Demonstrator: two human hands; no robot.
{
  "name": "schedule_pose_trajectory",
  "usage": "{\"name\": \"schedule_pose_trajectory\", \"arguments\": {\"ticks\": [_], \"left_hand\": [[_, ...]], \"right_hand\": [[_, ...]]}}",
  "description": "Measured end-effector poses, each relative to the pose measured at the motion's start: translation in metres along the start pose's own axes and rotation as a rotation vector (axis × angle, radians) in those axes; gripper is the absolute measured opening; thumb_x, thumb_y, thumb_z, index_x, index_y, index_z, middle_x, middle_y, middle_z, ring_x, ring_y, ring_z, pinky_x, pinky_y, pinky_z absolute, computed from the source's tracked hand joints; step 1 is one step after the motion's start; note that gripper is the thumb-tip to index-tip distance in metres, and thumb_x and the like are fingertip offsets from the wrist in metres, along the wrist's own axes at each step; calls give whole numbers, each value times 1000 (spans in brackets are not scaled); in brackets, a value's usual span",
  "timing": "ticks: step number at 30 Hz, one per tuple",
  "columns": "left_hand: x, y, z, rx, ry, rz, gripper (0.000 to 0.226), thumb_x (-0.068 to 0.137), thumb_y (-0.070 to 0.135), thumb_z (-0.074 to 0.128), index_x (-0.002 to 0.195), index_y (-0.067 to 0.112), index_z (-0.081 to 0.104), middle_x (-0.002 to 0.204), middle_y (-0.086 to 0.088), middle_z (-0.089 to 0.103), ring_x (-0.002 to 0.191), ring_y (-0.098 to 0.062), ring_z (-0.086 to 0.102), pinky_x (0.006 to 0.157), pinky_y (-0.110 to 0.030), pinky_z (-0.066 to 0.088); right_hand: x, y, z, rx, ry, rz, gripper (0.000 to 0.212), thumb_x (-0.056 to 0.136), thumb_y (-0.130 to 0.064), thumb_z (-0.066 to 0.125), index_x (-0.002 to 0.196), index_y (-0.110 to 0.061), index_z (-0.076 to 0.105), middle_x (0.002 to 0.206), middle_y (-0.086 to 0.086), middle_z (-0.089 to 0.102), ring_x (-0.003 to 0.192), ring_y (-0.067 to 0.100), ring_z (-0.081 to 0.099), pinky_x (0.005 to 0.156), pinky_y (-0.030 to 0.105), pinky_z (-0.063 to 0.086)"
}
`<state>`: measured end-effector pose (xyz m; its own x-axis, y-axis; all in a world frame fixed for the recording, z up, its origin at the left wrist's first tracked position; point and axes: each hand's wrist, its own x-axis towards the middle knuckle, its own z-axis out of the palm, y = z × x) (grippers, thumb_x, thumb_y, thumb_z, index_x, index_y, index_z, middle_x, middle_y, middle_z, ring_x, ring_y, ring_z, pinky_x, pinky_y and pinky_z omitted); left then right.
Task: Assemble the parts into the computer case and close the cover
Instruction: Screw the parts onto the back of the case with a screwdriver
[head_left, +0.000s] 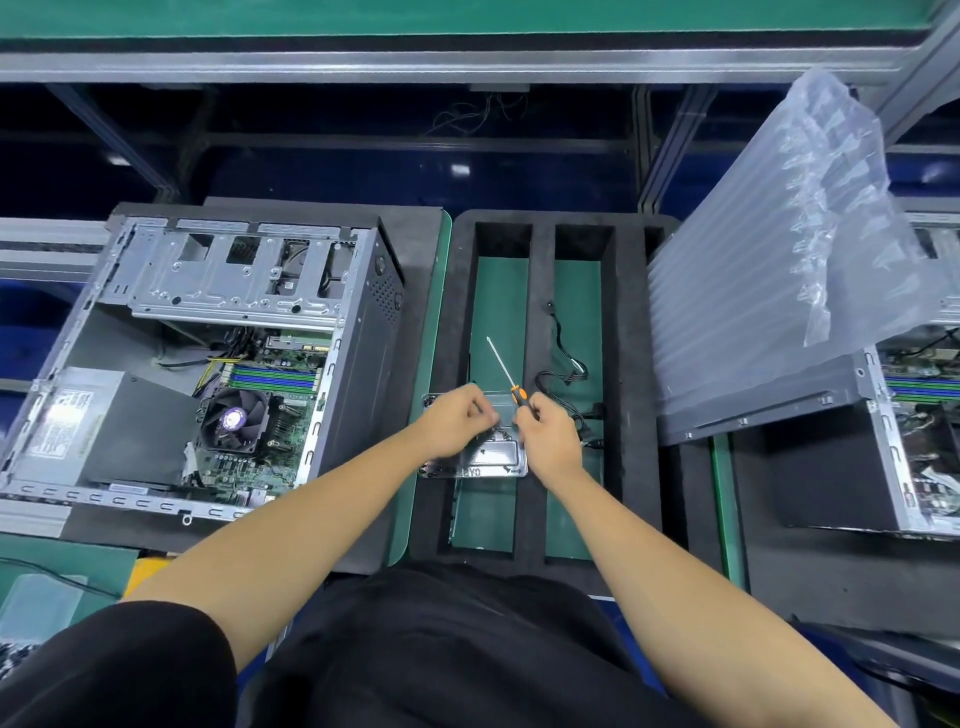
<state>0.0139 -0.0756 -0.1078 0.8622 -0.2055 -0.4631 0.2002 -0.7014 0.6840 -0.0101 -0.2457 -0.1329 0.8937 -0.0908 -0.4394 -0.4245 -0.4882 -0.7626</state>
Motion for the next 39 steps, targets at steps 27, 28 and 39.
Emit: {"name": "schedule_pose_trajectory", "arguments": {"ticks": [27,28,39], "left_hand": [[5,10,-2,198,-172,200,24,84,24,81,101,19,65,58,5,42,53,-11,35,55,-30,30],[6,9,-2,223,-172,205,22,84,27,81,99,20,67,57,3,41,53,-13,35,54,-30,28],[7,18,10,336,-134,206,16,84,15,71,80,24,58,61,13,48,59,-10,48,57,-29,35]], "right_hand": [[2,1,-1,38,16,-2,27,95,-29,47,69,-22,43,63,-3,54,59,15,45,61,36,40],[1,1,-1,37,12,0,27,95,-29,47,69,-22,43,63,-2,54,59,16,45,61,36,40],[-1,-2,-1,43,14,8,29,94,-28,49,66,-23,44,60,-2,55,59,15,46,59,35,39]]}}
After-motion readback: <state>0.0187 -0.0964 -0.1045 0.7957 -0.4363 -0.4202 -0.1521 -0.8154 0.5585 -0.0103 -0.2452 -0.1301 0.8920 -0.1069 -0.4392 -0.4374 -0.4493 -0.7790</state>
